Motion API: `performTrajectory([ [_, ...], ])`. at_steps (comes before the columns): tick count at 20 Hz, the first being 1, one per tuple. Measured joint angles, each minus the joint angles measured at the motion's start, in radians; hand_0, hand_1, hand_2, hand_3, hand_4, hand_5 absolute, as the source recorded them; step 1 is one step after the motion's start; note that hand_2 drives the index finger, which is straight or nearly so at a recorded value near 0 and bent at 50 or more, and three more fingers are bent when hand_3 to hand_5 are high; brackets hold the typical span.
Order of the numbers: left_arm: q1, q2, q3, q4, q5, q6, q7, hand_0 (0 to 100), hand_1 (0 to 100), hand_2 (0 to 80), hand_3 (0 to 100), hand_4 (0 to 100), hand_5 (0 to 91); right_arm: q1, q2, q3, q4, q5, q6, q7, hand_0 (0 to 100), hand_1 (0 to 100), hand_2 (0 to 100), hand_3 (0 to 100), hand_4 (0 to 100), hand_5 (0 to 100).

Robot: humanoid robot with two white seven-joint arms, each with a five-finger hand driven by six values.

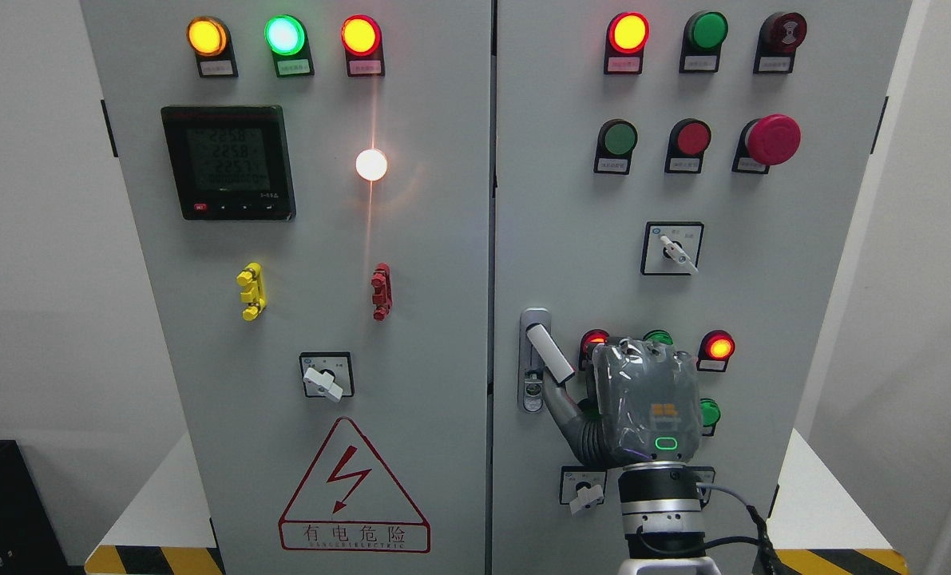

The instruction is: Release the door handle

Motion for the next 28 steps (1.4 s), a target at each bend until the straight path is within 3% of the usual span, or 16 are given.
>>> performTrajectory([
  [28, 0.000, 0.000, 0.000, 0.000, 0.000, 0.000, 0.000, 12, 56, 0.0, 0, 0, 0.0, 0.000, 0.000, -0.014, -0.009, -0.003, 0.000, -0.011, 51, 44, 96, 100, 100, 100],
])
